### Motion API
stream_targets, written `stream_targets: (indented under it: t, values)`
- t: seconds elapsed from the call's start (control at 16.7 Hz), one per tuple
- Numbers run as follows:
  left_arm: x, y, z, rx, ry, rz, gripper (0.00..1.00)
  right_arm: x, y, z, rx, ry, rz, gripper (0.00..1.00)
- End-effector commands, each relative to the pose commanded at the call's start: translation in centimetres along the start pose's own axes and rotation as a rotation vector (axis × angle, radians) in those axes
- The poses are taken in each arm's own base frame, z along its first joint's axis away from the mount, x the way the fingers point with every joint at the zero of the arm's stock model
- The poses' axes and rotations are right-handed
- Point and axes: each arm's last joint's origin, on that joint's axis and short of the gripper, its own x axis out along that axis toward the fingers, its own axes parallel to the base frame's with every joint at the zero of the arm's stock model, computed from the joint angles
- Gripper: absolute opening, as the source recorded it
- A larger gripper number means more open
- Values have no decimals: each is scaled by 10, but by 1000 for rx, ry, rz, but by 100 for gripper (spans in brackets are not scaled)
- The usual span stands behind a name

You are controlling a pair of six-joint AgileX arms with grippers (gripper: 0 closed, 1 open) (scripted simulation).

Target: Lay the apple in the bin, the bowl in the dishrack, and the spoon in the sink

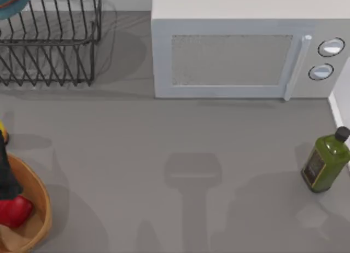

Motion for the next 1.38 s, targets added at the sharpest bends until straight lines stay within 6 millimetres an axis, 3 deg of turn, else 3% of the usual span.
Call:
stream_targets:
  t: [0.24, 0.42, 0.72, 0.9, 1.02, 1.2, 1.38]
  values:
    - [0, 0, 0, 0, 0, 0, 100, 1, 0, 0, 3, 2, 4, 0]
    - [0, 0, 0, 0, 0, 0, 100, -8, -13, 4, 26, 3, -26, 0]
    - [0, 0, 0, 0, 0, 0, 100, -60, -59, 29, 67, -60, -165, 0]
    - [0, 0, 0, 0, 0, 0, 100, -100, -96, 56, 75, -119, -253, 0]
    - [0, 0, 0, 0, 0, 0, 100, -114, -124, 79, 73, -144, -284, 0]
    - [0, 0, 0, 0, 0, 0, 100, -106, -165, 115, 59, -140, -266, 0]
    - [0, 0, 0, 0, 0, 0, 100, -70, -196, 146, 41, -97, -189, 0]
